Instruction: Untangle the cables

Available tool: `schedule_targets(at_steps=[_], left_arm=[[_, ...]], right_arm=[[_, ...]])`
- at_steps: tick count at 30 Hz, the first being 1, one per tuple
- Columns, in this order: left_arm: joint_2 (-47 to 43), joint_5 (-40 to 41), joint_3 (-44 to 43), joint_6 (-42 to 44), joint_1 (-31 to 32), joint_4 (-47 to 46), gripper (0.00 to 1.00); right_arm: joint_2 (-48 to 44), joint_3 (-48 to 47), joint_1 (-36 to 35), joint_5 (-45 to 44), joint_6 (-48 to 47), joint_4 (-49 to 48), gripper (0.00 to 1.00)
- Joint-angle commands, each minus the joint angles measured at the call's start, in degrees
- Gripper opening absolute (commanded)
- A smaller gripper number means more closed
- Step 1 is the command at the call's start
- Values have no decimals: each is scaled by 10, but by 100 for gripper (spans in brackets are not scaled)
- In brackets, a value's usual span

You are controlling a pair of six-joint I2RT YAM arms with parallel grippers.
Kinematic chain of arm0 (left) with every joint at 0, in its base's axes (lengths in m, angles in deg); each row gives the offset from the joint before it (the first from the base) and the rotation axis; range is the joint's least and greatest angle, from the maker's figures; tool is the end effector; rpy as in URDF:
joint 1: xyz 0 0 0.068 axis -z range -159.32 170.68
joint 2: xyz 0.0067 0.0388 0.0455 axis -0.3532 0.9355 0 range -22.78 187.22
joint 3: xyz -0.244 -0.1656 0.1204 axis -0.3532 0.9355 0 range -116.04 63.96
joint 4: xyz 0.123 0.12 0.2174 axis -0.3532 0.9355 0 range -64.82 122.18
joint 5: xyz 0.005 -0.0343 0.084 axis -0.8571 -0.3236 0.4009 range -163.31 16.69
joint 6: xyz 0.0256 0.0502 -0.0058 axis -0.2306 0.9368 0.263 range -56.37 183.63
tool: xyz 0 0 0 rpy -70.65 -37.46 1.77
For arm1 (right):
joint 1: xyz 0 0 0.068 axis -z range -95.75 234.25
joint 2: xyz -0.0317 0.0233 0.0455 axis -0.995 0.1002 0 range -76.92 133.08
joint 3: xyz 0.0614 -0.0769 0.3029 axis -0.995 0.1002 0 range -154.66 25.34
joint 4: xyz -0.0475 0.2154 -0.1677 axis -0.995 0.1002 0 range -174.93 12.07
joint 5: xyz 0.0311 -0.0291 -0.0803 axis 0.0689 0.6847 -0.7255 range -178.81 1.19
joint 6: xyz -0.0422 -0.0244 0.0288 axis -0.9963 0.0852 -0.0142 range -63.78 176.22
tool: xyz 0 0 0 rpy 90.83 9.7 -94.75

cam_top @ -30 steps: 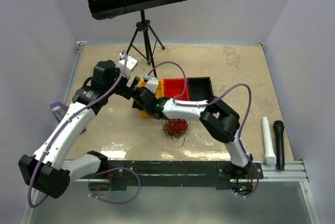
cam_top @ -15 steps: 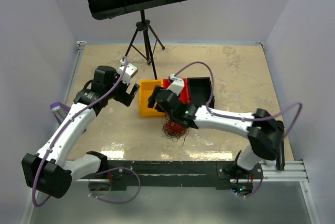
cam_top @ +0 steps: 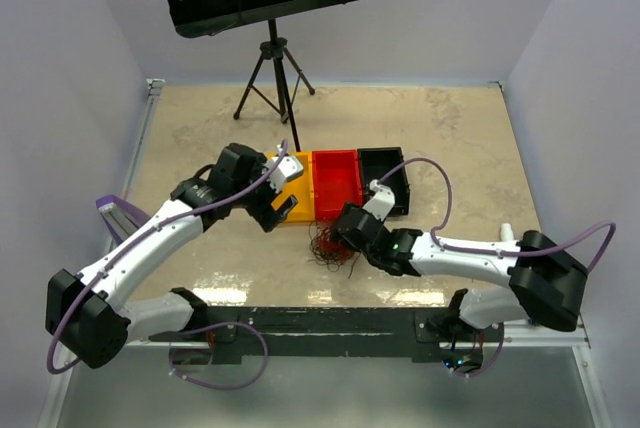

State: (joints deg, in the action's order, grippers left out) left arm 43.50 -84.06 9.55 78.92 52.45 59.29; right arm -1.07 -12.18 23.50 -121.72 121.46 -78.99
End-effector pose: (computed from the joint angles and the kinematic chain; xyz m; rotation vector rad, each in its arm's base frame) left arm 0.2016 -0.1334 0.3219 1.0343 2.1489 -0.3598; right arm 0.1473 0.2191 0.2250 0.3654 2.2212 0.5396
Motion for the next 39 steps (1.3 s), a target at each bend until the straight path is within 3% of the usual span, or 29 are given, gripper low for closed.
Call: schedule_targets(at_steps=[1, 2, 5, 8, 10, 13, 18, 22, 26, 32, 39], left_arm=[[6, -48, 4, 35, 11, -4, 100], [6, -52, 6, 41, 14, -4, 100], [4, -53, 13, 53, 16, -11, 100], [4, -60, 19, 61, 19, -14, 100], [4, -65, 28, 62, 22, -20, 100], [4, -69, 42, 67, 31, -28, 100], [12, -64, 46, 78, 36, -21, 100], [8, -81, 48, 89, 37, -10, 100], [0, -98, 69, 91, 43, -18, 91], [4, -102, 71, 93, 47, -20, 91], [-1, -104, 64, 93, 47, -12, 96]], right_arm=[[20, 8, -17, 35, 24, -56, 53], [25, 5, -31, 38, 24, -56, 46], [41, -18, -86, 33, 45, -45, 36], [54, -44, -143, 15, 83, 6, 36], [54, -49, -167, 9, 108, 30, 44], [33, -42, -175, 3, 127, 43, 55], [-26, -48, -175, -18, 133, 83, 58], [-85, -42, -176, -37, 138, 125, 53], [-104, 2, -176, -33, 153, 132, 50], [-84, 34, -176, -12, 141, 79, 50], [-22, 13, -175, -14, 119, 37, 43]])
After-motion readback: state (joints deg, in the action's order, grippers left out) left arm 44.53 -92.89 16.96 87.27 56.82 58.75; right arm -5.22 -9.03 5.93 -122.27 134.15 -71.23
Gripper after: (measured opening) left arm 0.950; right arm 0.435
